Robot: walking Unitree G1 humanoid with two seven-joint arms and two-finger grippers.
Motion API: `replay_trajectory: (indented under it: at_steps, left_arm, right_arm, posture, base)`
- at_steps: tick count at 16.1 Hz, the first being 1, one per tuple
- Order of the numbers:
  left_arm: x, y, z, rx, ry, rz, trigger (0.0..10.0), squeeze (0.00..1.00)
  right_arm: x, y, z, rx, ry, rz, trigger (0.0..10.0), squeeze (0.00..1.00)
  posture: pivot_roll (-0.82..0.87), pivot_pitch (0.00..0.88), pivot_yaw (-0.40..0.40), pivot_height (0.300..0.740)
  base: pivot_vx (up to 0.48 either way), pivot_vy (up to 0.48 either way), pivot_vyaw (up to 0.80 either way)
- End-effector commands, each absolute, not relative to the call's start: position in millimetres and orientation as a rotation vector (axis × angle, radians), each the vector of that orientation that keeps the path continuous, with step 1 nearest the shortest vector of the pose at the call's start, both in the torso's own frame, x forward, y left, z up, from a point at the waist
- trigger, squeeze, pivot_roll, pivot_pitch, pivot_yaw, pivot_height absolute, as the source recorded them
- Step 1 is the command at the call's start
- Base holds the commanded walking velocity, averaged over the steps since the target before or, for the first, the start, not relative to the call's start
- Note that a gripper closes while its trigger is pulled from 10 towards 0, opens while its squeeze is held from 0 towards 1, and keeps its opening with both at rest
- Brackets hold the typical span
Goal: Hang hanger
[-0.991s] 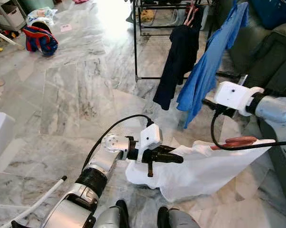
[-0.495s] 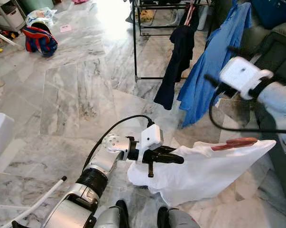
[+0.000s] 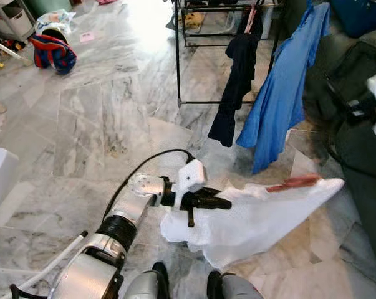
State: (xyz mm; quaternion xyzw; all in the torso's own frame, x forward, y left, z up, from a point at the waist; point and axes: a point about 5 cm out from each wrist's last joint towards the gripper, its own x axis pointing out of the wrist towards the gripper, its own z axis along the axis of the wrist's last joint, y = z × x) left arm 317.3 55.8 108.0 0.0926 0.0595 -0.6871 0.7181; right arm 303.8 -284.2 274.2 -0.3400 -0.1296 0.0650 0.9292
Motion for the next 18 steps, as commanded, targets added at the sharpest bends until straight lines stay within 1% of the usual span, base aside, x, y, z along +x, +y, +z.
replay_trajectory:
  at_steps: [1,3,4,5,18]
  left_arm:
    - [324.6,62.0,116.6,0.221,0.097,-1.488,10.0,0.0]
    - [330.9,71.0,121.4,0.231,0.103,-1.459,10.0,0.0]
    - [334.2,79.6,123.0,0.245,0.115,-1.442,10.0,0.0]
    - [335.2,82.8,123.2,0.252,0.12,-1.438,10.0,0.0]
    - [335.2,82.8,123.2,0.252,0.12,-1.438,10.0,0.0]
  right_arm:
    - [288.2,-287.0,286.9,-0.652,-0.31,0.184,10.0,0.0]
    - [275.5,-291.0,284.0,-0.605,-0.3,0.26,10.0,0.0]
    - [268.3,-297.5,279.9,-0.582,-0.262,0.311,10.0,0.0]
    - [264.1,-299.1,277.3,-0.579,-0.235,0.337,10.0,0.0]
    - [264.1,-299.1,277.3,-0.579,-0.235,0.337,10.0,0.0]
  posture:
    - [-0.2,0.228,0.044,0.74]
    - [-0.2,0.23,0.046,0.74]
    - [-0.21,0.229,0.05,0.74]
    - [-0.21,0.229,0.05,0.74]
    - [-0.21,0.229,0.05,0.74]
  base:
    - [0.0,0.0,0.0]
    - [0.0,0.0,0.0]
    - [0.0,0.0,0.0]
    - [0.0,0.0,0.0]
    - [0.0,0.0,0.0]
